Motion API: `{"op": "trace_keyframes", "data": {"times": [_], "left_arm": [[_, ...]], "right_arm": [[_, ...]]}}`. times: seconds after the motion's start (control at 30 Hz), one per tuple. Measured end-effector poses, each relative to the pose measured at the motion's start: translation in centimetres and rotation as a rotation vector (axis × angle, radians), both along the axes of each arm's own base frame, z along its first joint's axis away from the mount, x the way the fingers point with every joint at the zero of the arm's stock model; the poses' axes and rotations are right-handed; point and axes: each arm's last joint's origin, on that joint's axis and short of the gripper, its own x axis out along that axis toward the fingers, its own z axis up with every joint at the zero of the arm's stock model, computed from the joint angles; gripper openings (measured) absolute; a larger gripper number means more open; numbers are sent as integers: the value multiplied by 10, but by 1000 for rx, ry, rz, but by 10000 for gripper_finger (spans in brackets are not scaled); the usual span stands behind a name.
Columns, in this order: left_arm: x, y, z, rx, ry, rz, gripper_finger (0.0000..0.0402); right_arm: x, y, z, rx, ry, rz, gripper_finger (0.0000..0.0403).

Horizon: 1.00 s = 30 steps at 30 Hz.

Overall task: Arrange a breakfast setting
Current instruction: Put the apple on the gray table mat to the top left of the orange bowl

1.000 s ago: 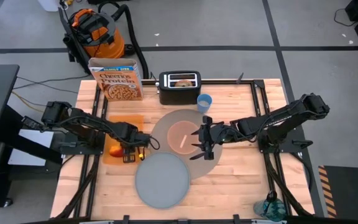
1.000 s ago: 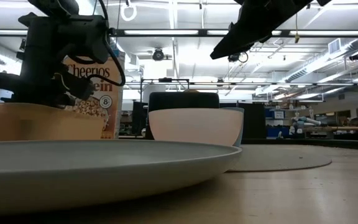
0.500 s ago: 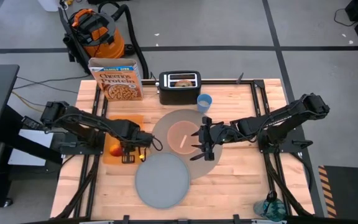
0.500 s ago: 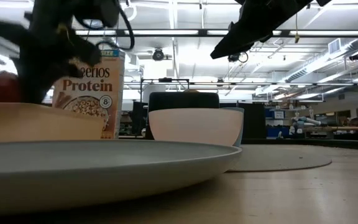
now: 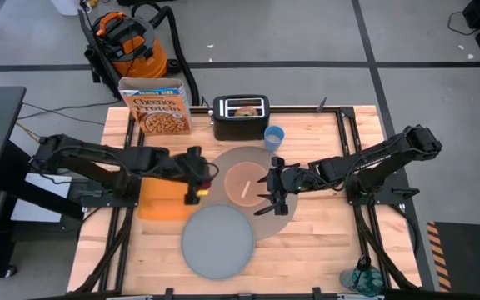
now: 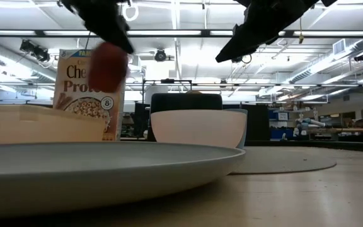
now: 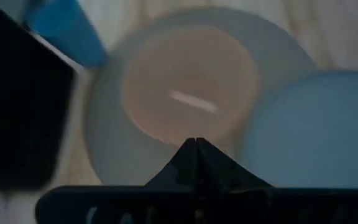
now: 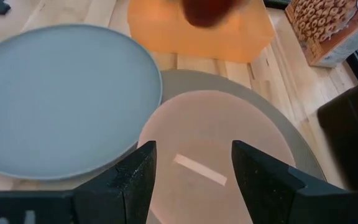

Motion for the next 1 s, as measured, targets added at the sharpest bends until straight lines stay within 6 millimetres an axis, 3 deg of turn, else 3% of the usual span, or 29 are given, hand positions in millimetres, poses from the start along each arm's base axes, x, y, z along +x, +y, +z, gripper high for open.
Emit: {"op": "trace_keyframes", "data": {"times": [0.13, 0.47, 0.73, 1.0], "left_arm": [[10, 25, -24, 51, -113, 56, 6], [34, 90, -64, 49, -131, 218, 7], [48, 98, -92, -22, -100, 252, 8], [49, 98, -92, -36, -124, 288, 8]], "right_arm": [[-2, 3, -2, 36, 17, -8, 216], [-4, 11, -2, 66, 27, 33, 216], [-4, 11, -2, 65, 29, 32, 216], [-4, 11, -2, 76, 29, 24, 216]]}}
